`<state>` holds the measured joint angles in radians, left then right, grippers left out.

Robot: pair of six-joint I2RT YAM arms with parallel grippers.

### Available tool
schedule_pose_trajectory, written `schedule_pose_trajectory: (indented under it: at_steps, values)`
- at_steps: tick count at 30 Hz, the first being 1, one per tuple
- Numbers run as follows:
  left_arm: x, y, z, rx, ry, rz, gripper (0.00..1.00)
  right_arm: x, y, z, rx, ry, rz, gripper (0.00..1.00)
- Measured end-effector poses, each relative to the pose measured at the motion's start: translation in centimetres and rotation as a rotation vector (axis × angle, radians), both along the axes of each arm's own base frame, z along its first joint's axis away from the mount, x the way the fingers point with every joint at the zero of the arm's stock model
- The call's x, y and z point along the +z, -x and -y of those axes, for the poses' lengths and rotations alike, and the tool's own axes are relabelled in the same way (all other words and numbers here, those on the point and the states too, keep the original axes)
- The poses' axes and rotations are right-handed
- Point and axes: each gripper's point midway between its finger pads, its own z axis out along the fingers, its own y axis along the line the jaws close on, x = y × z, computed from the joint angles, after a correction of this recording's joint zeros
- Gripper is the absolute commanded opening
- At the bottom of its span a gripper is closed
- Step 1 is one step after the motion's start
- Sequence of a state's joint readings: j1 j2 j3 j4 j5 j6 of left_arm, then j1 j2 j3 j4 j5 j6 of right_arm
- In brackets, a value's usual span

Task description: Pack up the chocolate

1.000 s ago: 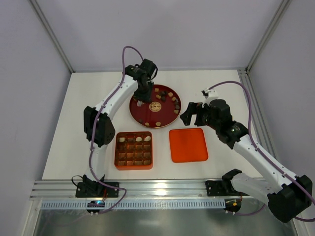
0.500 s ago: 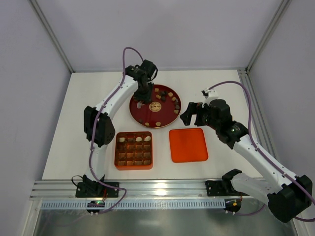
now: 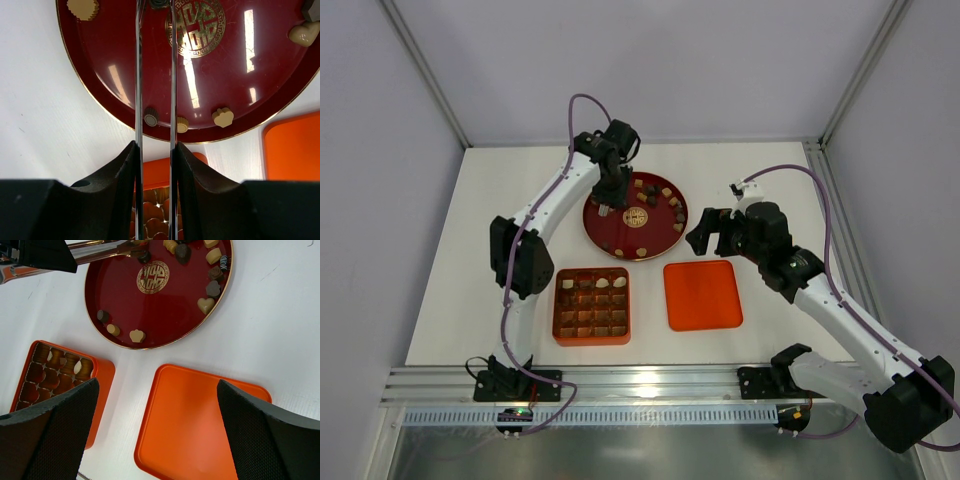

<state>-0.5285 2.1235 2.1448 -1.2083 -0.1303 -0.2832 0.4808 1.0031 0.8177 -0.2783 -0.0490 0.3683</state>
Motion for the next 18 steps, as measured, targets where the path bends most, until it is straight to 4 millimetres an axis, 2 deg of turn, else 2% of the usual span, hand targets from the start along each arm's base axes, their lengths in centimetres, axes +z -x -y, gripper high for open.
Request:
schedule_pose_trajectory:
  at_steps: [18]
  values:
    - [1.3,-0.5,0.3,0.0,0.019,0.033,0.36,0.0,0.0,0.0,0.0,0.001,-0.001,1.0]
